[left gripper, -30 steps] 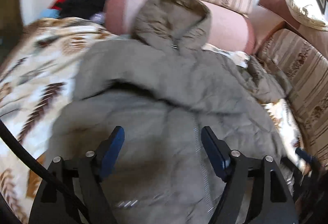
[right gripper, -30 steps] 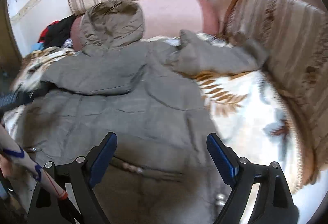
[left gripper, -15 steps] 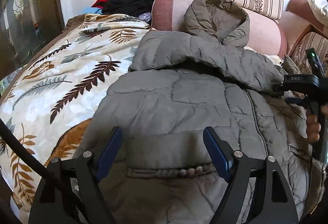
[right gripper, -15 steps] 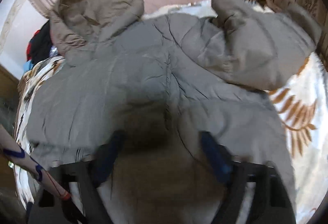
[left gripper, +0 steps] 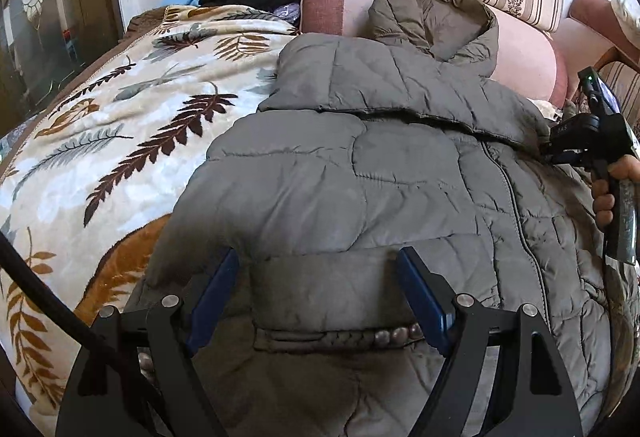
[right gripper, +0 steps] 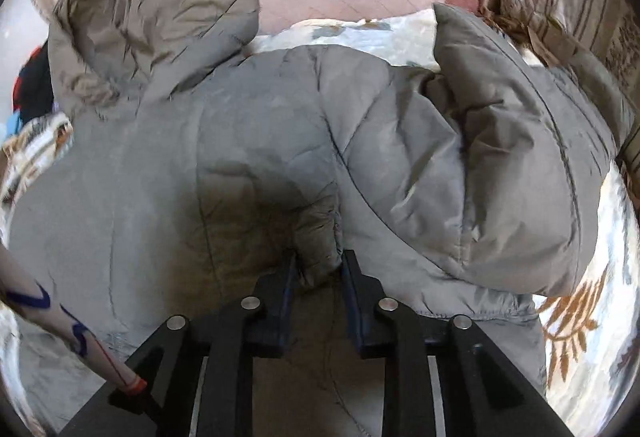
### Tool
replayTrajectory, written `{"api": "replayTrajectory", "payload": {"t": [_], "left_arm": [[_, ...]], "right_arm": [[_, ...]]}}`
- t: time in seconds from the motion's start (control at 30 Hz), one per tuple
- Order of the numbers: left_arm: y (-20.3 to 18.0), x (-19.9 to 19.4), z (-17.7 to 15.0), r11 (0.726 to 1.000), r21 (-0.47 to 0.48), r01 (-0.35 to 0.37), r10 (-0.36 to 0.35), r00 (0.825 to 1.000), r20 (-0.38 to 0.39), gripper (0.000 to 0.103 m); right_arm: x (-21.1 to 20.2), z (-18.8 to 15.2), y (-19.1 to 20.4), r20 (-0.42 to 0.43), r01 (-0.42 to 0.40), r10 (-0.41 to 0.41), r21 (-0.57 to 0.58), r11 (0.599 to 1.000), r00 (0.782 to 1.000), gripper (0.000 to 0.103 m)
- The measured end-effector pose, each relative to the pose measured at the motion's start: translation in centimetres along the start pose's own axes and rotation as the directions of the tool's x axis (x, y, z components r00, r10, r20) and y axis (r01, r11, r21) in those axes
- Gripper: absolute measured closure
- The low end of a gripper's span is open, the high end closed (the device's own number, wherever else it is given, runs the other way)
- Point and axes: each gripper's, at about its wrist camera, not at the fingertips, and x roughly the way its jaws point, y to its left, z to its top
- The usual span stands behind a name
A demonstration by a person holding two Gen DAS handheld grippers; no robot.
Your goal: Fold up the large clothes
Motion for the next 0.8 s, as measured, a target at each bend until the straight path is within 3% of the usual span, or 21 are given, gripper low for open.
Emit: {"api": "replayTrajectory", "payload": {"t": [0.03, 0.1, 0.2, 0.23, 0.37, 0.53, 0.7, 0.8], "left_arm": [[-0.1, 0.0, -0.1, 1.0, 0.003, -0.001, 0.001, 1.0, 0.001, 0.023], [-0.2, -0.1, -0.2, 1.0, 0.006, 0.001, -0.001, 1.0, 0.0, 0.023], [-0.4, -0.5, -0.4, 1.0, 0.009, 0.01, -0.01, 1.0, -0.005, 0.023], [-0.5, -0.7, -0.5, 1.0, 0.008, 0.012, -0.012, 1.0, -0.005, 0.023], [-1.0, -1.9, -0.8, 1.0, 0.007, 0.011, -0.011, 1.0, -0.017, 0.023], [-1.6, -4.5, -1.6, 1.0, -0.015, -0.012, 0.012, 0.999, -0.032, 0.023], [-3.2, -7.3, -2.9, 0.998, -0.052, 0.018, -0.022, 0.997, -0.072, 0.023], [-5.4, -8.2, -3.3, 1.0, -0.021, -0.009, 0.007, 0.998, -0.068, 0.023]], "right_arm": [[-0.2, 0.0, 0.1, 0.011, 0.013, -0.013, -0.012, 1.0, 1.0, 0.075], [-1.2, -0.2, 0.4, 0.03, 0.048, -0.046, -0.048, 0.998, 0.998, 0.062], [-3.8, -1.5, 0.1, 0.07, 0.036, -0.029, -0.104, 0.994, 0.997, 0.044], [-4.7, -2.0, -0.2, 0.085, 0.04, -0.03, -0.12, 0.992, 0.996, 0.042], [-7.5, -4.3, -2.0, 0.116, 0.055, -0.036, -0.16, 0.986, 0.993, 0.041], [-9.7, -7.0, -6.2, 0.116, 0.028, -0.013, -0.128, 0.991, 0.993, 0.039], [-10.0, -8.8, -11.5, 0.151, 0.084, -0.069, -0.099, 0.992, 0.986, 0.038], [-9.1, -8.6, -15.7, 0.135, 0.093, -0.09, -0.02, 0.995, 0.987, 0.038]]}}
